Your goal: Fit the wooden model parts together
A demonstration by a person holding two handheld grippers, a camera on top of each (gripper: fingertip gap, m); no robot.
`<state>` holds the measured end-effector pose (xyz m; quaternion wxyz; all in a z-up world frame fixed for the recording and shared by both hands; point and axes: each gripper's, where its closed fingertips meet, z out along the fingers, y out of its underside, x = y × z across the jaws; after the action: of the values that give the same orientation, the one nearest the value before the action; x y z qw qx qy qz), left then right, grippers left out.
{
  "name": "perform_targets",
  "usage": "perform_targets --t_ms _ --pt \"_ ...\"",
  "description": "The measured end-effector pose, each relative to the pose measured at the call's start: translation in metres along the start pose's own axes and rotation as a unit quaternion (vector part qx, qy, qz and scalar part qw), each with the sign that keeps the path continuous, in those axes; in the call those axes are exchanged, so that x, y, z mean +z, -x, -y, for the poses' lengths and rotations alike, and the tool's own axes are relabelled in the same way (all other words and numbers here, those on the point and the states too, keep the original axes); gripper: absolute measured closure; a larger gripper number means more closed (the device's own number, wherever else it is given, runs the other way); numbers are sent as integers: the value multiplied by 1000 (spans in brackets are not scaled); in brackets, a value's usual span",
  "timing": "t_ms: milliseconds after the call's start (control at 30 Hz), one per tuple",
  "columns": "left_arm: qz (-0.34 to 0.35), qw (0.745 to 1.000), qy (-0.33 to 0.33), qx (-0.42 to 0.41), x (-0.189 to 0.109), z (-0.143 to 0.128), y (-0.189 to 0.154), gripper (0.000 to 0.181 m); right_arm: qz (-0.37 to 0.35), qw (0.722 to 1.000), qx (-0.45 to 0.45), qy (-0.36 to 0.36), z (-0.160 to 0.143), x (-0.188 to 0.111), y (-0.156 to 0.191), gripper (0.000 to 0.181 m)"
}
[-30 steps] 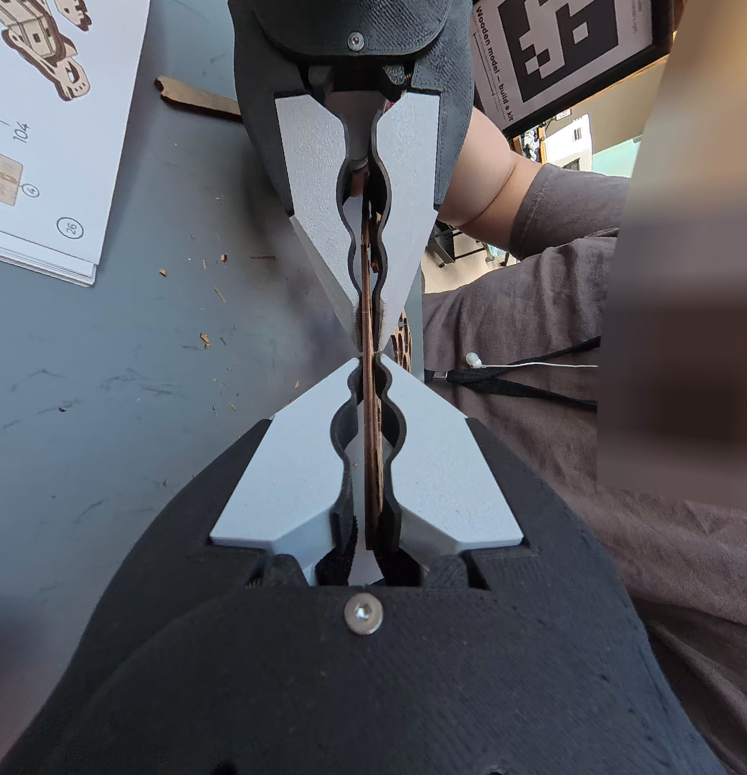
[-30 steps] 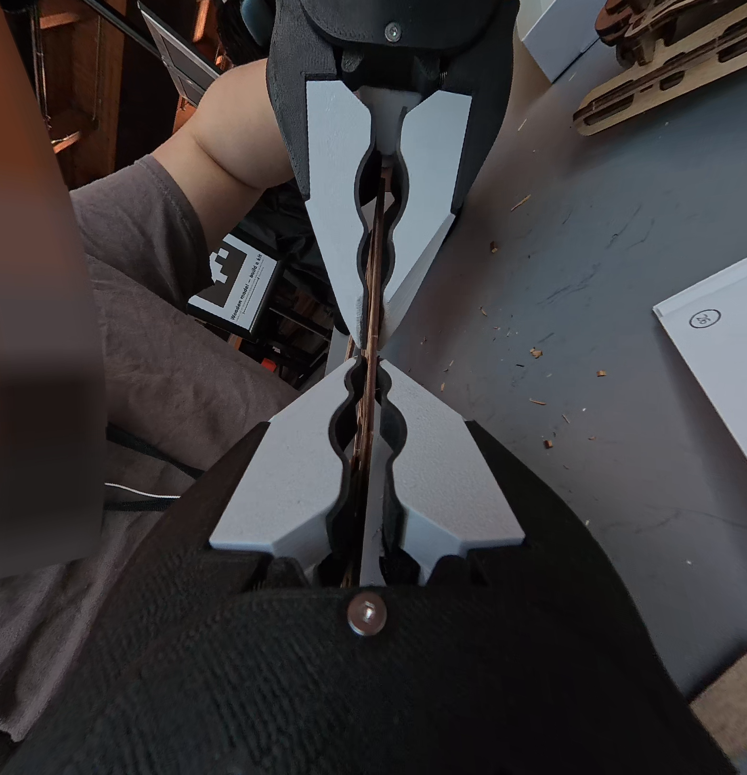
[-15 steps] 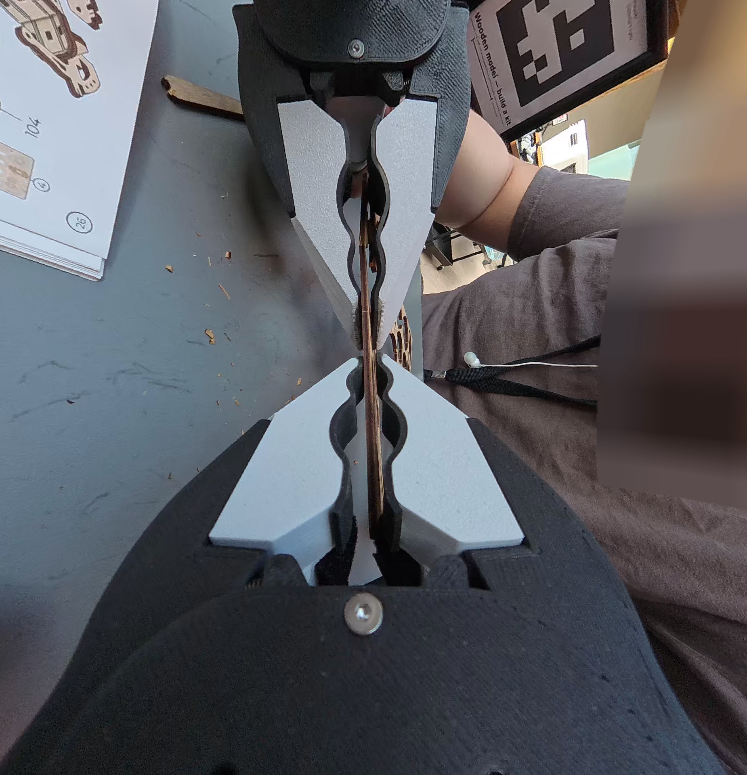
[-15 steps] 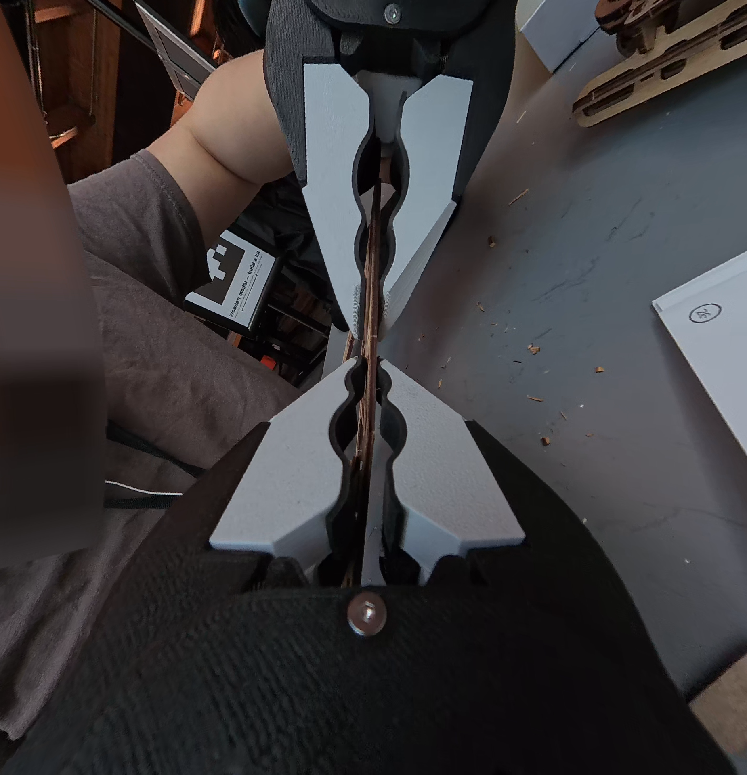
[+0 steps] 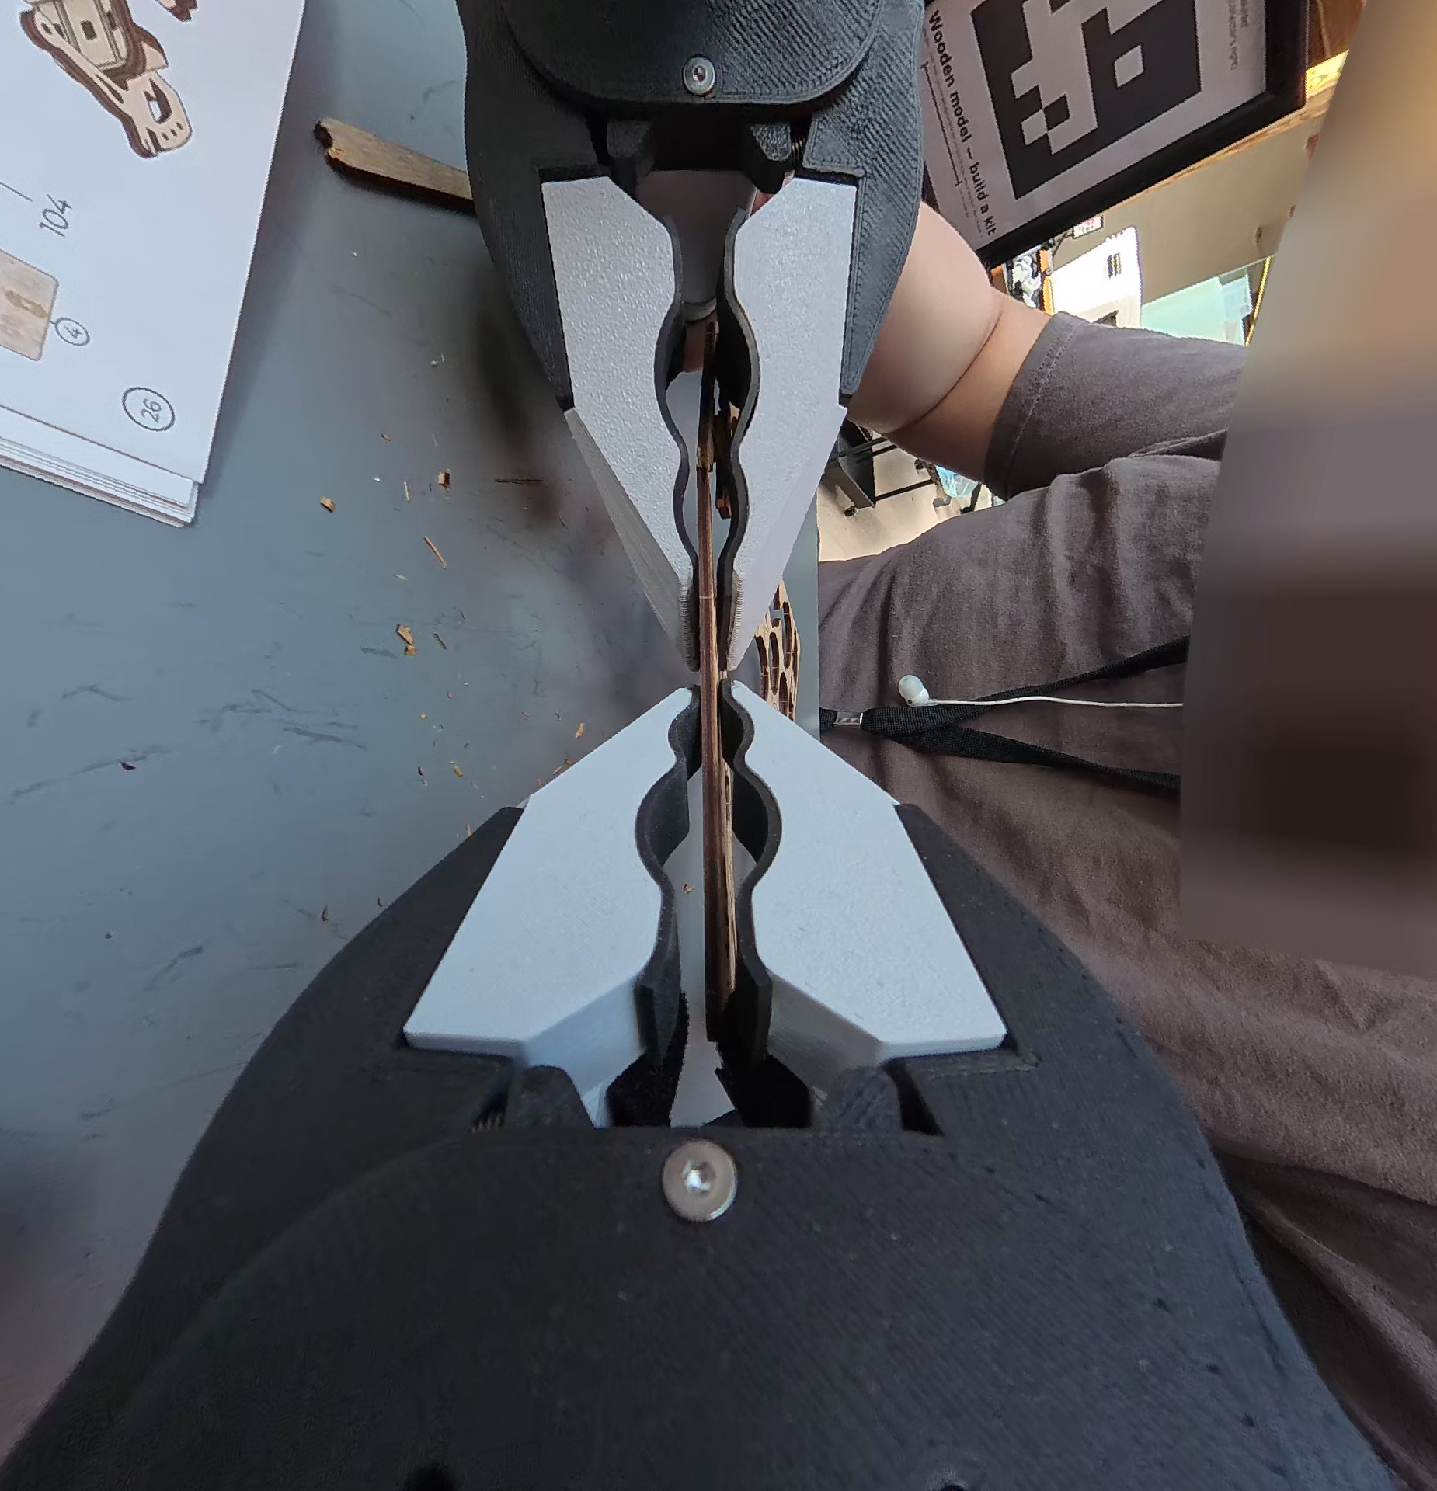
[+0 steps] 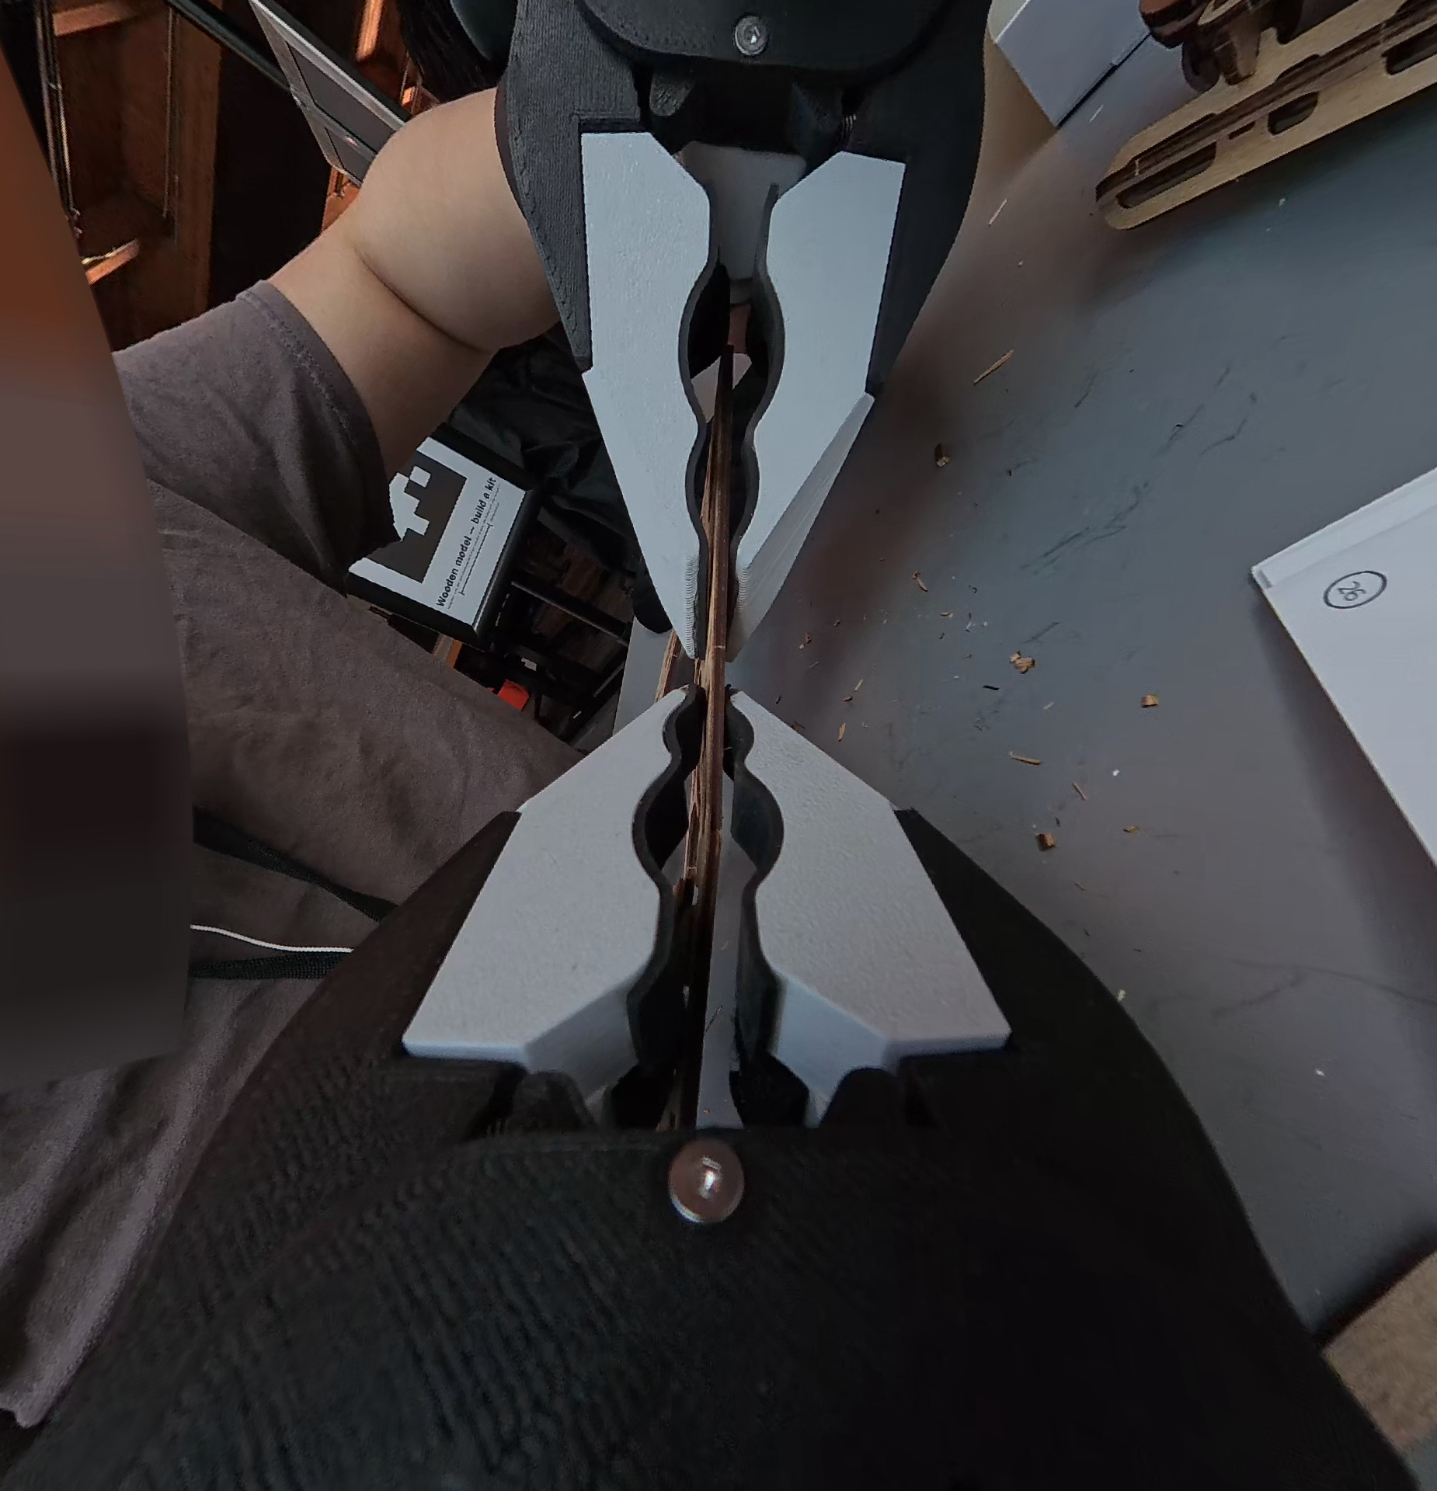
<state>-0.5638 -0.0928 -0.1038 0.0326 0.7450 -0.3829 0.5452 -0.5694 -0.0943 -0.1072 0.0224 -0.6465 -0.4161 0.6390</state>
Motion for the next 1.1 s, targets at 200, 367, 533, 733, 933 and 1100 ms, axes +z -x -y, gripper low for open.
perform_targets --t_ms 200,367,533,733,933,1100 --pt "5 1000 4 -4 2 -1 2 181 -5 1000 -3 -1 -1 0 -1 176" --pt "13 1000 2 -8 3 0 4 181 -23 1000 -8 0 0 1 -5 178" --pt "13 1000 0 -14 4 -1 5 181 -30 999 -11 15 -3 3 -6 176" --pt "21 1000 -1 -14 4 -2 9 181 -47 998 -19 34 -5 5 -11 176" --pt "19 999 8 -34 13 -12 15 181 -74 993 -28 87 -19 10 -19 175" --pt "-7 998 -13 -57 12 -8 14 180 -142 983 -69 94 -15 6 -34 179"
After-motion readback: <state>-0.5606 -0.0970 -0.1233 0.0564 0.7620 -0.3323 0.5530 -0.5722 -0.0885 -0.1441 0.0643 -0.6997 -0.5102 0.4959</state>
